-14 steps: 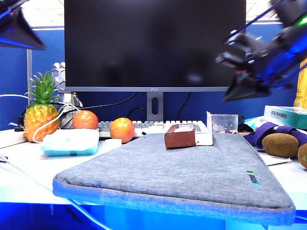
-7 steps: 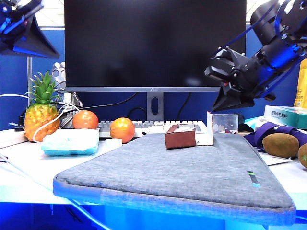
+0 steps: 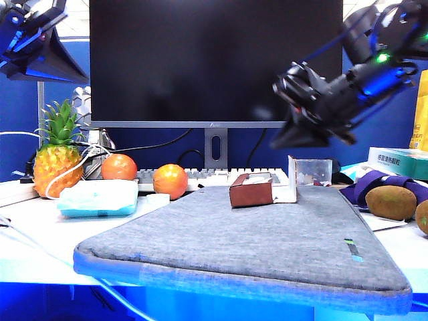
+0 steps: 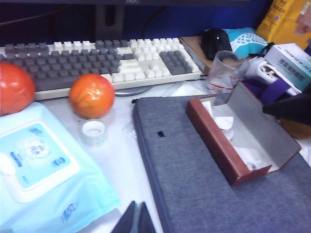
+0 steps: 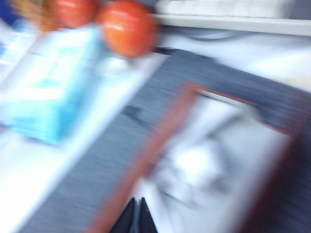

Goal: Close the glasses case.

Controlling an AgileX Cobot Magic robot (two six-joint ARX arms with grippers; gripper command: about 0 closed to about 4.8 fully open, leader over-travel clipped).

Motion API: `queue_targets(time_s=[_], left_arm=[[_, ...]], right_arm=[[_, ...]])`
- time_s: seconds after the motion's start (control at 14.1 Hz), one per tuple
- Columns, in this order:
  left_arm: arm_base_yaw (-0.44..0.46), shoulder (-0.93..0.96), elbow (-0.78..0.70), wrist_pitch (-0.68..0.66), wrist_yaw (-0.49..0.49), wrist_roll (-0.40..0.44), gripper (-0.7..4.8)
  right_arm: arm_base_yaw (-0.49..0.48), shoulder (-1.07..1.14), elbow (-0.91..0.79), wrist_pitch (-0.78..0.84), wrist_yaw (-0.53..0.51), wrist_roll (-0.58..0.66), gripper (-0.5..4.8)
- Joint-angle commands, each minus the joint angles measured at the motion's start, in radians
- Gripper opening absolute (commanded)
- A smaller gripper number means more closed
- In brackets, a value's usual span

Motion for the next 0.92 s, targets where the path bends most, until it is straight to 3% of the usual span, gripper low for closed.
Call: queue_targets(time_s=[0.07, 0.21, 0.42, 0.64, 0.92], left_arm=[[0.000, -0.002, 0.008, 0.013, 0.011, 0.003, -0.06], [-0.001, -0.002, 0.008, 0.013, 0.027, -0.014, -0.06], [-0.001, -0.003, 0.008, 0.013, 0.022, -0.023, -0.06], [-0.001, -0.003, 0.008, 0.003, 0.022, -0.022, -0.05], [-0.001, -0.003, 0.008, -0.002, 0.019, -0.020, -0.06]], right_arm=[[0.006, 0.006, 0.039, 0.038, -0.057, 0.041, -0.06], [0.005, 0.002, 0.129, 0.020, -0.010, 0.029, -0.06], [0.034, -0.021, 0.253, -0.323, 0.317, -0.219, -0.06], [0.036, -0.022, 0.235, -0.500, 0.441, -0.306, -0.06], [0.036, -0.013, 0.235, -0.546, 0.410, -0.307, -0.06]])
